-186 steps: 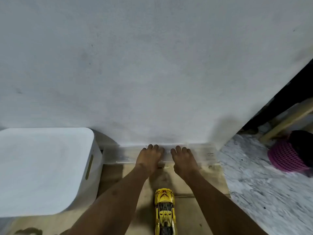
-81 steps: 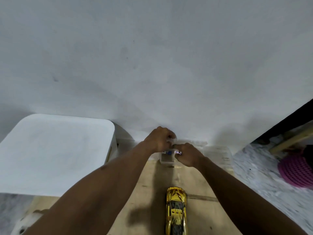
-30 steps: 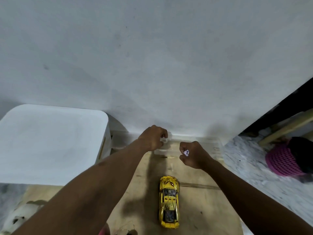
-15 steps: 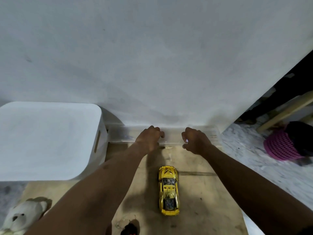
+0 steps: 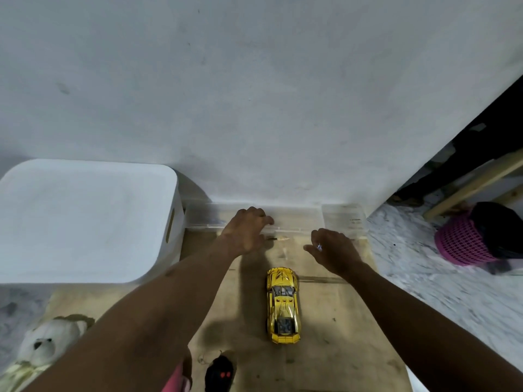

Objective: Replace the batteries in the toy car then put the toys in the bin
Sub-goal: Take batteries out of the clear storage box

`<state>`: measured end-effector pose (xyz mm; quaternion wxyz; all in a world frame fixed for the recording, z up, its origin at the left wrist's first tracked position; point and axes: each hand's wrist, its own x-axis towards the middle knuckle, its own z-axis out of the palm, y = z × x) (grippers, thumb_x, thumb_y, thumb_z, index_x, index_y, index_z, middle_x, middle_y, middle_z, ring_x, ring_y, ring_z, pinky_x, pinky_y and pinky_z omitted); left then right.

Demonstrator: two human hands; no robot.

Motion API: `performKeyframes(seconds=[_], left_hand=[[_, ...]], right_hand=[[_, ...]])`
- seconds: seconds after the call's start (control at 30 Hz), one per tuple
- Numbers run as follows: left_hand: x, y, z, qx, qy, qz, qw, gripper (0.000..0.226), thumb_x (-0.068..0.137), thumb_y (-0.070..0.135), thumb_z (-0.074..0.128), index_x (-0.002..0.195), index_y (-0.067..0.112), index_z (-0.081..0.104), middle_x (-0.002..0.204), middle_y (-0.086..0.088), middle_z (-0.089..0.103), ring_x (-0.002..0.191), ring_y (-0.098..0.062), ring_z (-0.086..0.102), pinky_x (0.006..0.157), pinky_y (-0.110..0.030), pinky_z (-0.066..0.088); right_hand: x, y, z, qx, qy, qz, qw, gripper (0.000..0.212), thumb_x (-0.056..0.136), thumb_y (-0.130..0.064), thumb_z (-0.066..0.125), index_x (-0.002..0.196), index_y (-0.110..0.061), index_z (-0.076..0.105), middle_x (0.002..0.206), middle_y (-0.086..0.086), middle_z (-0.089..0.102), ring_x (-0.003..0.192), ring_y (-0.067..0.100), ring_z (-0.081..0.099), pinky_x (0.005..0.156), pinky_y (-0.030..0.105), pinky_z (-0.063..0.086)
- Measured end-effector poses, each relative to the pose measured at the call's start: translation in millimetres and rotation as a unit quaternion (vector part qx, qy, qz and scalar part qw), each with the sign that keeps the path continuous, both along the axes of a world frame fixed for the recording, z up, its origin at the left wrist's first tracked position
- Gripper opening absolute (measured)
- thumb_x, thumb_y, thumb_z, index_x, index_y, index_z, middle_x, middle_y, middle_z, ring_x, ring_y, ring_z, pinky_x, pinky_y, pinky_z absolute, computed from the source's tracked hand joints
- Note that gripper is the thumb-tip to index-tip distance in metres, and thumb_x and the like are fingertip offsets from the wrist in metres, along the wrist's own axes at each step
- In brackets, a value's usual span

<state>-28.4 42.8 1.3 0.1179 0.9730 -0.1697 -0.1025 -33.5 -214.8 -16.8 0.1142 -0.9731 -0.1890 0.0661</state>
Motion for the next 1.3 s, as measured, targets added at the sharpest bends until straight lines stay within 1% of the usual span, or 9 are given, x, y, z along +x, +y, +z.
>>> performKeyframes(seconds=[0.13, 0.33, 0.5, 0.6, 0.7, 0.83, 0.97, 1.07, 1.3], left_hand=[[-15, 12, 11, 0.018, -0.004, 0.011, 1.000, 0.044, 0.088, 0.028, 0.057, 0.132, 0.025, 0.058, 0.131, -0.003, 0.058, 0.120, -0.024, 0.052, 0.097, -0.038, 0.044], [-52, 36, 14, 0.032, 0.010, 0.025, 0.999, 0.045, 0.088, 0.031, 0.055, 0.133, 0.025, 0.056, 0.126, -0.004, 0.060, 0.117, -0.026, 0.053, 0.092, -0.040, 0.045], [-83, 48, 0, 0.018, 0.012, 0.024, 0.999, 0.044, 0.086, 0.035, 0.054, 0.130, 0.028, 0.058, 0.127, -0.004, 0.062, 0.117, -0.026, 0.055, 0.097, -0.042, 0.044], [-95, 54, -8, 0.013, -0.003, 0.028, 1.000, 0.042, 0.087, 0.036, 0.052, 0.128, 0.029, 0.060, 0.122, -0.001, 0.065, 0.111, -0.024, 0.059, 0.095, -0.039, 0.047], [-97, 59, -13, 0.006, -0.017, 0.032, 0.999, 0.040, 0.088, 0.036, 0.051, 0.126, 0.030, 0.062, 0.119, 0.001, 0.067, 0.108, -0.023, 0.060, 0.091, -0.038, 0.049], [-102, 63, -15, -0.007, -0.021, 0.048, 0.999, 0.039, 0.092, 0.036, 0.050, 0.128, 0.029, 0.061, 0.123, 0.001, 0.065, 0.110, -0.022, 0.060, 0.091, -0.037, 0.050], [-111, 65, -13, 0.002, -0.017, 0.057, 0.998, 0.040, 0.093, 0.037, 0.049, 0.131, 0.031, 0.059, 0.127, 0.003, 0.063, 0.113, -0.022, 0.060, 0.092, -0.038, 0.049], [-113, 66, -10, -0.002, -0.010, 0.069, 0.998, 0.042, 0.091, 0.037, 0.049, 0.132, 0.032, 0.058, 0.128, 0.003, 0.063, 0.114, -0.023, 0.060, 0.093, -0.040, 0.049], [-115, 66, 4, 0.013, -0.016, 0.078, 0.997, 0.039, 0.092, 0.039, 0.049, 0.129, 0.034, 0.059, 0.126, 0.006, 0.064, 0.112, -0.020, 0.061, 0.093, -0.038, 0.050]], right_hand=[[-28, -9, -9, -0.046, 0.064, -0.054, 0.995, 0.026, 0.088, -0.039, 0.068, 0.076, -0.024, 0.050, 0.082, 0.000, 0.062, 0.076, 0.022, 0.060, 0.062, 0.029, 0.040], [-69, -11, -18, -0.038, 0.109, -0.154, 0.981, 0.013, 0.091, -0.028, 0.059, 0.085, -0.020, 0.051, 0.096, 0.010, 0.065, 0.080, 0.028, 0.060, 0.061, 0.028, 0.035], [-91, -1, -21, -0.006, 0.115, -0.213, 0.970, 0.014, 0.090, -0.032, 0.061, 0.085, -0.021, 0.056, 0.098, 0.011, 0.066, 0.085, 0.030, 0.064, 0.061, 0.029, 0.039], [-94, 5, -24, -0.018, 0.108, -0.219, 0.970, 0.015, 0.093, -0.034, 0.055, 0.088, -0.020, 0.055, 0.097, 0.009, 0.067, 0.083, 0.028, 0.063, 0.063, 0.030, 0.042], [-92, 12, -29, -0.036, 0.072, -0.214, 0.974, 0.018, 0.095, -0.036, 0.051, 0.096, -0.019, 0.054, 0.098, 0.008, 0.066, 0.089, 0.029, 0.062, 0.066, 0.031, 0.040], [-96, 16, -39, -0.066, 0.014, -0.191, 0.979, 0.024, 0.096, -0.035, 0.048, 0.113, -0.018, 0.049, 0.112, 0.005, 0.056, 0.102, 0.026, 0.053, 0.071, 0.036, 0.046], [-108, 15, -55, -0.101, -0.022, -0.193, 0.976, 0.031, 0.097, -0.038, 0.046, 0.122, -0.020, 0.046, 0.120, 0.007, 0.049, 0.106, 0.027, 0.048, 0.076, 0.043, 0.049], [-109, 12, -59, -0.098, -0.026, -0.193, 0.976, 0.037, 0.099, -0.042, 0.042, 0.130, -0.021, 0.045, 0.123, 0.006, 0.048, 0.110, 0.027, 0.047, 0.079, 0.044, 0.049], [-106, 15, -54, -0.088, -0.001, -0.194, 0.977, 0.042, 0.100, -0.045, 0.040, 0.135, -0.023, 0.041, 0.130, 0.005, 0.045, 0.117, 0.026, 0.044, 0.087, 0.044, 0.048]])
